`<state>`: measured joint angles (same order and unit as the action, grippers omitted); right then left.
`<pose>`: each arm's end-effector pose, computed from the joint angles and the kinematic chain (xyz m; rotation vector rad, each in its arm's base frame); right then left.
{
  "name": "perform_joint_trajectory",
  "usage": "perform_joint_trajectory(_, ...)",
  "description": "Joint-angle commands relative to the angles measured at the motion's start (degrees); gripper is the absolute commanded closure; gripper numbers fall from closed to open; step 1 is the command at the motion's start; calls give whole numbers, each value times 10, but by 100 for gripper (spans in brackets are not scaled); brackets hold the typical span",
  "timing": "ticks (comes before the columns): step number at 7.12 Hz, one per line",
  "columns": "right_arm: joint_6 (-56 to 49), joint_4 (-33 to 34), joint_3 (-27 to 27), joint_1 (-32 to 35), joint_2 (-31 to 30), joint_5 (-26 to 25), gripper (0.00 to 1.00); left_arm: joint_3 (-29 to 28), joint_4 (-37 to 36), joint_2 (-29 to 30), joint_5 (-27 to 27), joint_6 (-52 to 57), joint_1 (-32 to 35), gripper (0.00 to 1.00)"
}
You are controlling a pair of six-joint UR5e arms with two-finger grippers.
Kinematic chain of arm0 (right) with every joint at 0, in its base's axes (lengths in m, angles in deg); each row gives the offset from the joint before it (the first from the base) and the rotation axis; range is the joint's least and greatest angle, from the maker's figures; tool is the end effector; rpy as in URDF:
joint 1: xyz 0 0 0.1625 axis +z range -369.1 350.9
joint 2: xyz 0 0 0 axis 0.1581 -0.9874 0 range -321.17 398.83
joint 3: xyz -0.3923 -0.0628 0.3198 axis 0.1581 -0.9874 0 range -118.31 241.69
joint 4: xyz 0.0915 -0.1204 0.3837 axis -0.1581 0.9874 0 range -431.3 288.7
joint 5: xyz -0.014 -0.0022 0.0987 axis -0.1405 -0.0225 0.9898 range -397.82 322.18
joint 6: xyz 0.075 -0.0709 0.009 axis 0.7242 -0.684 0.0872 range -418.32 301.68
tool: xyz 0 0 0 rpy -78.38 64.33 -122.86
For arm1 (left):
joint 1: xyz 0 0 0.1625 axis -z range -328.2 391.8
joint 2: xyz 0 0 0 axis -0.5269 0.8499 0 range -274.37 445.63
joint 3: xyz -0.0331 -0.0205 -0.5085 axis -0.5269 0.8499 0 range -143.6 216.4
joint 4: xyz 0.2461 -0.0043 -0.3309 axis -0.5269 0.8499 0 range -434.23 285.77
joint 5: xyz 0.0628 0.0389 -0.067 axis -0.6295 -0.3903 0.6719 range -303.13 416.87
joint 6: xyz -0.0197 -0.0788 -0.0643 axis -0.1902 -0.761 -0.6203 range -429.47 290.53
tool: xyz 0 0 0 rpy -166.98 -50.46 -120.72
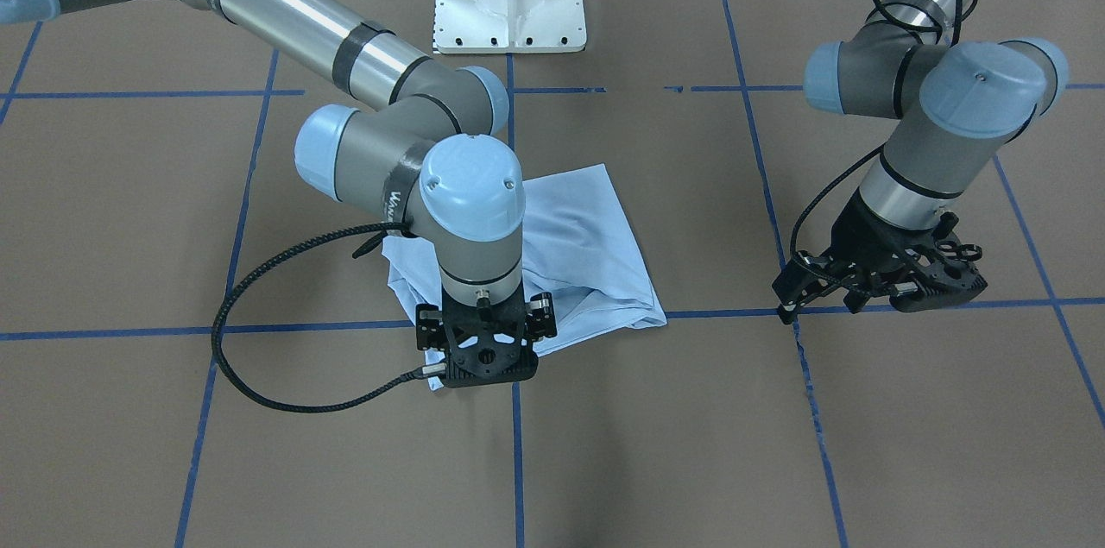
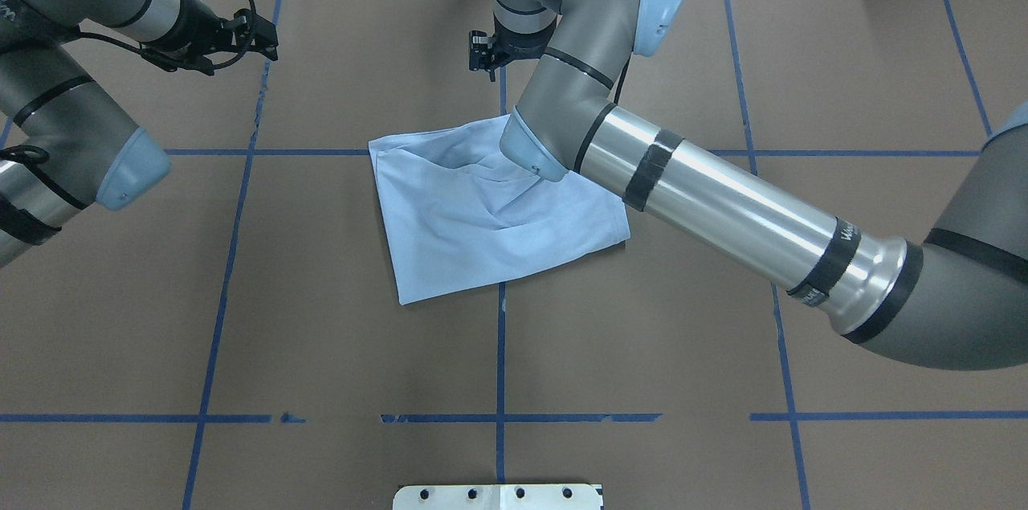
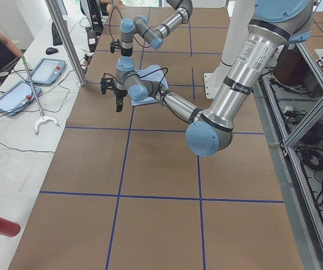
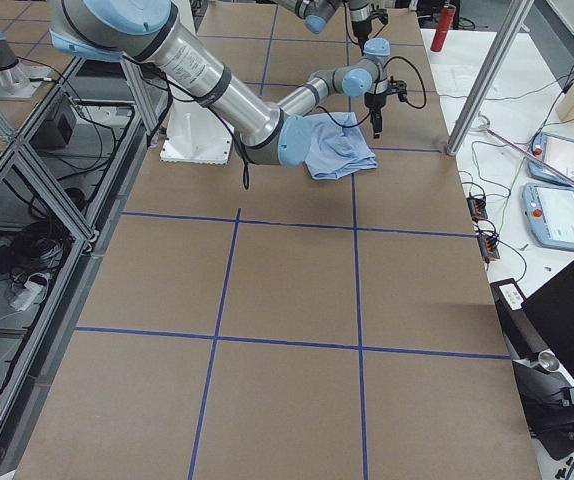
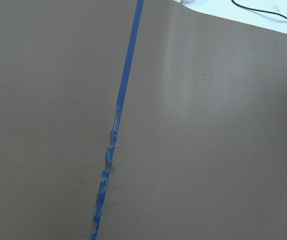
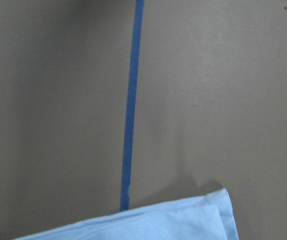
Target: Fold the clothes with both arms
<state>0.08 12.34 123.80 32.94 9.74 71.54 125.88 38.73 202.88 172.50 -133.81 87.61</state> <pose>-0.6111 -0.6842 0.2102 0.1481 -0.7390 0.0572 0.3301 -0.6436 0.4246 0.2397 0.9213 -0.2923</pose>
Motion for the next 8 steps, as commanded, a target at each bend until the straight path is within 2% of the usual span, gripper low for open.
perform_joint_trajectory(1, 138, 27, 35, -14, -44, 2, 5, 2, 1, -1, 1, -1, -1, 0)
perform_joint_trajectory(2, 166, 14, 28, -18, -53, -3, 14, 2, 1, -1, 1, -1, -1, 0)
perform_joint_trajectory(3, 175, -22, 14, -18, -53, -3, 30, 2, 1, -1, 1, -1, -2, 0)
perform_joint_trajectory(4, 188, -24, 14, -18, -50, -2, 52, 2, 1, -2, 1, -1, -2, 0)
perform_joint_trajectory(6, 194, -24, 15, -27, -52, -2, 58, 0, 1, -2, 1, 0, -2, 0)
perform_joint_trajectory(8, 193, -21, 17, -32, -53, 4, 57, -1, 1, -2, 1, 0, -2, 0)
